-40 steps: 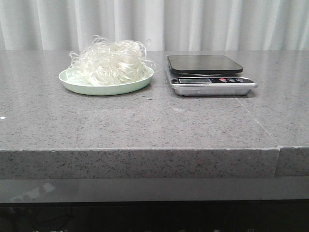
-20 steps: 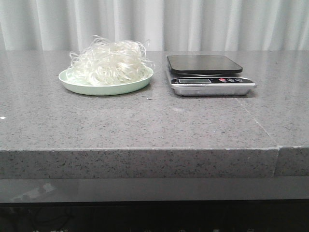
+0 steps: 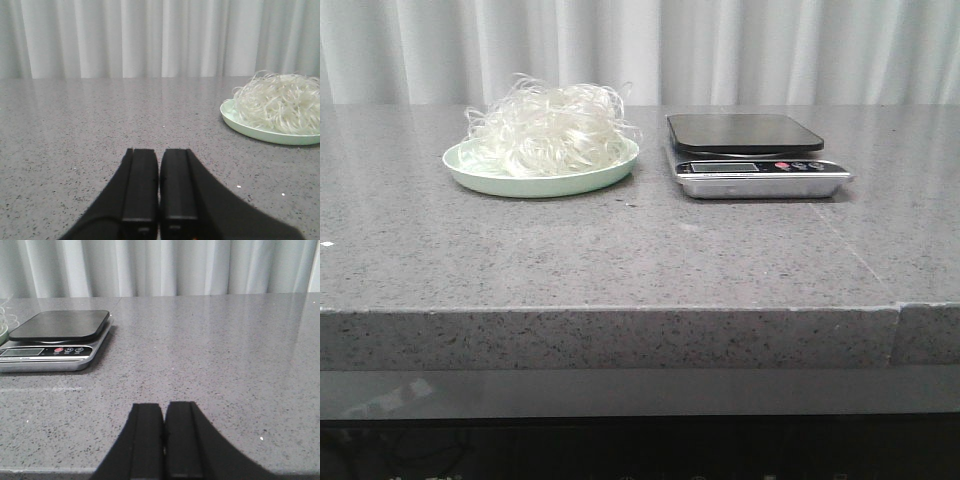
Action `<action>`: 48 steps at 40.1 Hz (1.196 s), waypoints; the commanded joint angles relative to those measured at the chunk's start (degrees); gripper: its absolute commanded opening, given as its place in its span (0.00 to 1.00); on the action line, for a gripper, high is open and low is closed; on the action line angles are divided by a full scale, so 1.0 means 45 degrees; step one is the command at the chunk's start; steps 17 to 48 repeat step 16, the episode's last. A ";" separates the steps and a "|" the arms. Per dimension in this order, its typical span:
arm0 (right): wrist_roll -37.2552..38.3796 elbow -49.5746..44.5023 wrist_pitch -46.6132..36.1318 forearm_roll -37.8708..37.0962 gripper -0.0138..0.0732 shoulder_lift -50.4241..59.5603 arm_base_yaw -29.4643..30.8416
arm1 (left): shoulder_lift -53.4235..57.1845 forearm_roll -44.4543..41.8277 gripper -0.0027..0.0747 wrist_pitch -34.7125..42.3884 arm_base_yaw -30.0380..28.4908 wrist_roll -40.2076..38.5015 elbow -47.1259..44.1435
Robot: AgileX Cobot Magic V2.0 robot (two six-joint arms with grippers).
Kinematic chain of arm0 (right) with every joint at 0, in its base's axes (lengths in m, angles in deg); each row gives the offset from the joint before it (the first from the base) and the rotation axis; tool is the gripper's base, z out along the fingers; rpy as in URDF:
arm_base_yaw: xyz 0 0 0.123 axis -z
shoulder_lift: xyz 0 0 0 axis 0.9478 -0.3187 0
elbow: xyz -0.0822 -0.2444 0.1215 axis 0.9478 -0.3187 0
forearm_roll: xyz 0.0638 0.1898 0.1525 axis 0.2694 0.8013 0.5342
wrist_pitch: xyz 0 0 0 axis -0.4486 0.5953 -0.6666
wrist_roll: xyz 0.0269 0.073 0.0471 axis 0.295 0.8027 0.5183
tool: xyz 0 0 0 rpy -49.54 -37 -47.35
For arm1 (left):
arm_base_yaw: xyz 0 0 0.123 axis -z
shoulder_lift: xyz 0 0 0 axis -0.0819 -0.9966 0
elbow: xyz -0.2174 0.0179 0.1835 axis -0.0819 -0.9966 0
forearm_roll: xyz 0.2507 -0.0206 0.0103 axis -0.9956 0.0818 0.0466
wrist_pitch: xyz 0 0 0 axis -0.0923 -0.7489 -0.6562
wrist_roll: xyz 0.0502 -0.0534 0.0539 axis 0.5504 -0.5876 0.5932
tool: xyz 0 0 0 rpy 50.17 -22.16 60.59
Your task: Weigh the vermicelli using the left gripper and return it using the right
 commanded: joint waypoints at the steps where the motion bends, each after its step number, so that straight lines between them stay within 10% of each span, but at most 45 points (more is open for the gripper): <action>1: -0.0053 0.0039 -0.1145 0.0012 0.34 0.0198 0.0101 | 0.0290 0.0013 0.24 0.1040 0.0070 -0.0091 -0.0468; 48: -0.0053 0.0039 -0.1067 0.0012 0.34 0.0198 -0.0019 | 0.0290 0.0013 0.24 0.1040 0.0070 -0.0091 -0.0468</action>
